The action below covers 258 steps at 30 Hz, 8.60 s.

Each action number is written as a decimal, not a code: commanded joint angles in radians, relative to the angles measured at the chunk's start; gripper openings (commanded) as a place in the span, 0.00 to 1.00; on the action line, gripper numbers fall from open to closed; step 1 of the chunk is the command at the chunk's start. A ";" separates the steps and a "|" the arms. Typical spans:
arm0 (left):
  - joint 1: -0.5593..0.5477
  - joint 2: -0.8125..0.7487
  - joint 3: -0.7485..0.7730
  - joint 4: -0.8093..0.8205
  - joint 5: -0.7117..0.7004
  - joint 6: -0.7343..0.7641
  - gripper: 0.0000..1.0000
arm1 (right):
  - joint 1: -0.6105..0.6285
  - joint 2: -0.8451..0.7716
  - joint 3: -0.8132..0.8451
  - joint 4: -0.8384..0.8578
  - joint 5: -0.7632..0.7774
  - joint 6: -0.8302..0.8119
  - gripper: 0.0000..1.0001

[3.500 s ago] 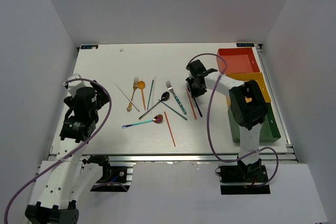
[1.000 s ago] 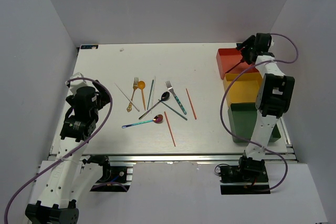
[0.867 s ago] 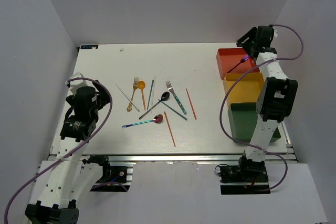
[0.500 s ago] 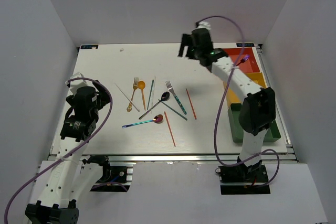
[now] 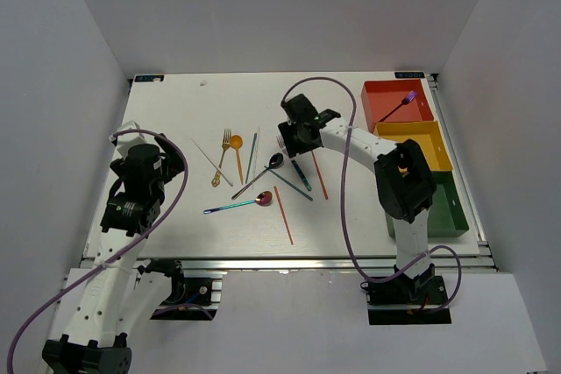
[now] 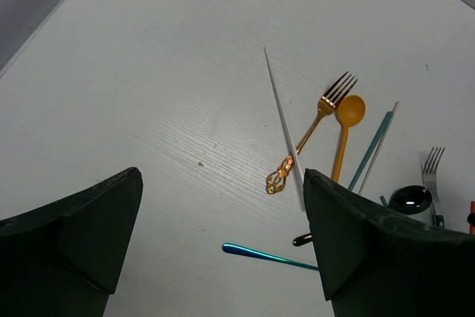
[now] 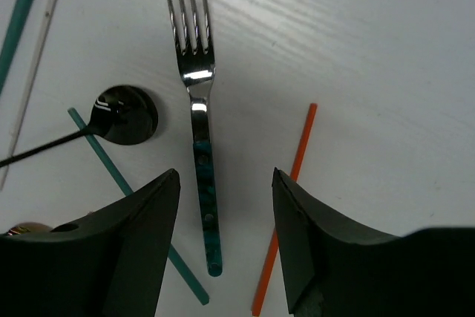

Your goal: Sort the eating utensils into containers

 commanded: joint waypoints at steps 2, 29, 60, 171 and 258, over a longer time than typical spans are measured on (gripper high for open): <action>0.002 -0.010 0.001 0.019 -0.005 0.006 0.98 | 0.030 -0.014 -0.063 0.005 -0.025 -0.021 0.58; 0.003 -0.015 -0.002 0.019 0.002 0.006 0.98 | 0.001 0.005 -0.108 0.092 0.004 0.054 0.00; 0.003 -0.010 -0.002 0.025 0.017 0.012 0.98 | -0.789 0.190 0.212 0.347 -0.287 0.740 0.00; -0.067 0.800 0.187 0.581 0.442 0.117 0.00 | -0.255 -0.872 -0.900 0.479 -0.407 0.334 0.78; -0.227 0.263 -0.003 0.115 0.042 0.133 0.98 | -0.742 0.161 0.349 0.112 0.006 0.554 0.00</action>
